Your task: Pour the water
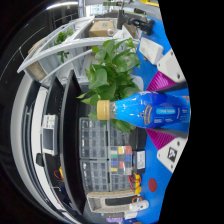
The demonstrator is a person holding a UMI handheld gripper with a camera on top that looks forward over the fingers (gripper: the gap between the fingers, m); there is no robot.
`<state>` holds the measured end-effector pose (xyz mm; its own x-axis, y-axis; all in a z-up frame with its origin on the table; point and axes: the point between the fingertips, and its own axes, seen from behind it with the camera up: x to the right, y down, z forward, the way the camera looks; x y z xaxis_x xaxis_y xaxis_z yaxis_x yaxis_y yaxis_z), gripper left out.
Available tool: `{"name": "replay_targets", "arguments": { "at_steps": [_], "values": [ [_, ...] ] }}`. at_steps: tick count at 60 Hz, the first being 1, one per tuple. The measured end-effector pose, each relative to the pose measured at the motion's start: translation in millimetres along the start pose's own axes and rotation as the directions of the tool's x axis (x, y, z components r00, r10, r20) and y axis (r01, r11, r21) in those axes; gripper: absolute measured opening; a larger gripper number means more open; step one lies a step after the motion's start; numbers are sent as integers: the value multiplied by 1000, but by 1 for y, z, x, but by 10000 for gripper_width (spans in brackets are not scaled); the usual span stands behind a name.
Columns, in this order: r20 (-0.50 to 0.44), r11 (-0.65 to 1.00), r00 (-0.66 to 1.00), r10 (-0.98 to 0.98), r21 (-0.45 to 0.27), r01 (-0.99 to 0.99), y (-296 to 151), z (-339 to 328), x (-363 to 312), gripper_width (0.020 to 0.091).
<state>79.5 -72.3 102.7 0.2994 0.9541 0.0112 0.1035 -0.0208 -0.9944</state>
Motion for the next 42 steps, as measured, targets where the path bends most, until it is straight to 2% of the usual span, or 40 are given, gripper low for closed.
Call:
{"name": "replay_targets", "arguments": {
  "at_steps": [1, 2, 7, 11, 13, 14, 30, 37, 42],
  "values": [
    [-7, 1000, 1000, -1, 3, 1, -1, 1, 1, 561],
    [-13, 1000, 1000, -5, 5, 5, -1, 2, 2, 527],
    [-16, 999, 999, -32, 13, 33, -4, 3, 0, 474],
    [-21, 998, 998, -56, 22, 56, -5, 3, 0, 392],
    [-35, 998, 998, -60, 27, 61, -5, 2, -1, 388],
    [-36, 998, 997, -63, 29, 64, -5, 2, -1, 354],
    [-65, 978, 976, -208, -39, 206, -11, 10, -21, 347],
    [-22, 926, 926, -378, -22, 378, -28, 18, -71, 347],
    [21, 852, 852, -523, 18, 523, -41, 28, -120, 348]
  ]
}}
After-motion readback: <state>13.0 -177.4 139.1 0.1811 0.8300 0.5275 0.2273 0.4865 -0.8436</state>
